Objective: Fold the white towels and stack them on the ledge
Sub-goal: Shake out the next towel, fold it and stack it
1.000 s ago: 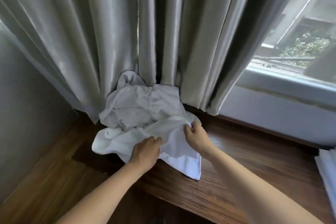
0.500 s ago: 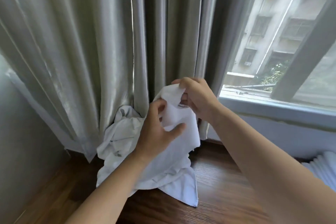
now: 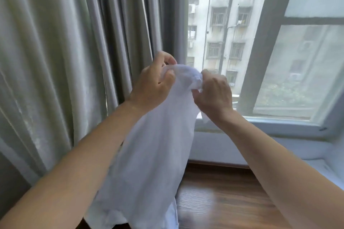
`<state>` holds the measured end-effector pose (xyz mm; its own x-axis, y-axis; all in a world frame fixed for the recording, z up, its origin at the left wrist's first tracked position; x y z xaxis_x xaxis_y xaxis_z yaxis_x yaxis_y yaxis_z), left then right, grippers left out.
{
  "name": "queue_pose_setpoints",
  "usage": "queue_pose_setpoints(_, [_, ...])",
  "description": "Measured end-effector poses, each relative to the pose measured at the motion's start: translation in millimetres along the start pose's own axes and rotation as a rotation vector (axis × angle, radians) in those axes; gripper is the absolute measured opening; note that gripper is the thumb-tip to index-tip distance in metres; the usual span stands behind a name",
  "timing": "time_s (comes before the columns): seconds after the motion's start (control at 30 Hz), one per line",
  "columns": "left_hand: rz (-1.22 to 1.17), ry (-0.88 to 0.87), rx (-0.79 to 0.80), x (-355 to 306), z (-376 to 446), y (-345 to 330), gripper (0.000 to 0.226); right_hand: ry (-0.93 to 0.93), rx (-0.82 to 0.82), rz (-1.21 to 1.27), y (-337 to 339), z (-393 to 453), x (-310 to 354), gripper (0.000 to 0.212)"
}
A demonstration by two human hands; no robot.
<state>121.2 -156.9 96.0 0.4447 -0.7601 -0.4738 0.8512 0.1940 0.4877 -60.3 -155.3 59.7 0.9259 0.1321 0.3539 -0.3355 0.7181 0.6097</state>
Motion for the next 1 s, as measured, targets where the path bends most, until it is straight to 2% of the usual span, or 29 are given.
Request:
queue_pose_setpoints(0.03, [0.091,-0.044,0.124,-9.9,4.5,-6.8,0.034,-0.019,-0.026,-0.043,8.0,2.3,-15.5,0.013])
queue_pose_setpoints(0.1, [0.472,-0.198,0.349,-20.3,9.9,-21.2,0.074,-0.076,-0.046,-0.082,26.4,7.4,-48.4,0.005])
queue_pose_setpoints(0.13, [0.628,-0.275,0.407,-21.3,11.7,-26.8,0.085,-0.114,-0.035,-0.044,35.6,10.5,-65.4,0.006])
queue_pose_setpoints(0.17, [0.662,-0.318,0.43,-22.9,13.8,-30.1,0.087,-0.159,-0.007,0.021,44.8,13.6,-81.6,0.007])
queue_pose_setpoints(0.23, [0.464,-0.316,0.381,-24.9,22.0,-32.3,0.071,-0.236,0.047,0.144,61.3,17.9,-108.9,0.006])
queue_pose_setpoints(0.37, [-0.062,-0.027,0.162,-19.3,46.3,-35.5,0.006,-0.255,0.074,0.241,85.5,18.3,-136.7,0.024])
queue_pose_setpoints(0.43, [-0.349,0.164,0.066,-14.8,53.1,-43.3,0.036,-0.257,0.077,0.231,93.8,18.0,-147.1,0.03])
queue_pose_setpoints(0.5, [-0.446,0.249,-0.014,-11.0,55.8,-49.0,0.049,-0.203,0.077,0.198,105.1,18.1,-153.0,0.033])
queue_pose_setpoints(0.6, [-0.491,0.244,-0.066,-8.6,59.1,-51.3,0.061,-0.065,0.176,0.15,129.3,20.7,-155.1,0.034])
queue_pose_setpoints(0.7, [-0.427,0.198,-0.053,-3.0,63.5,-51.9,0.049,-0.079,0.389,-0.073,152.8,29.8,-173.4,0.021])
queue_pose_setpoints(0.73, [-0.388,0.188,-0.024,-1.9,63.7,-54.0,0.044,-0.118,0.395,-0.12,161.8,33.8,-183.1,0.015])
queue_pose_setpoints(0.8, [-0.324,0.212,0.044,3.1,64.7,-61.1,0.042,-0.221,0.317,-0.105,176.3,39.9,-202.0,0.02])
queue_pose_setpoints(0.87, [-0.191,0.246,0.074,7.5,66.8,-64.5,0.049,-0.323,0.204,0.058,179.1,43.6,-218.0,0.026])
queue_pose_setpoints(0.93, [-0.064,0.273,0.073,12.1,70.5,-64.0,0.057,-0.445,0.138,0.393,171.7,44.9,-228.5,0.019])
queue_pose_setpoints(1.0, [-0.027,0.332,0.055,14.0,74.9,-66.0,0.055,-0.594,0.101,0.722,159.5,46.8,-236.4,0.015])
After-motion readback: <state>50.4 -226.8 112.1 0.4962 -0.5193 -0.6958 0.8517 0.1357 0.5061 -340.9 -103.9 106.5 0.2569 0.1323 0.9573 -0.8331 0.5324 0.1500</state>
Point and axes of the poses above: each hand's wrist, its own z-axis towards the middle knuckle, its own y-axis out of the back of the hand, x = y × z, the point moved 5 cm from there along z, towards the middle knuckle, and after that the axes turned 2 degrees about -y, right-handed, at the moved point
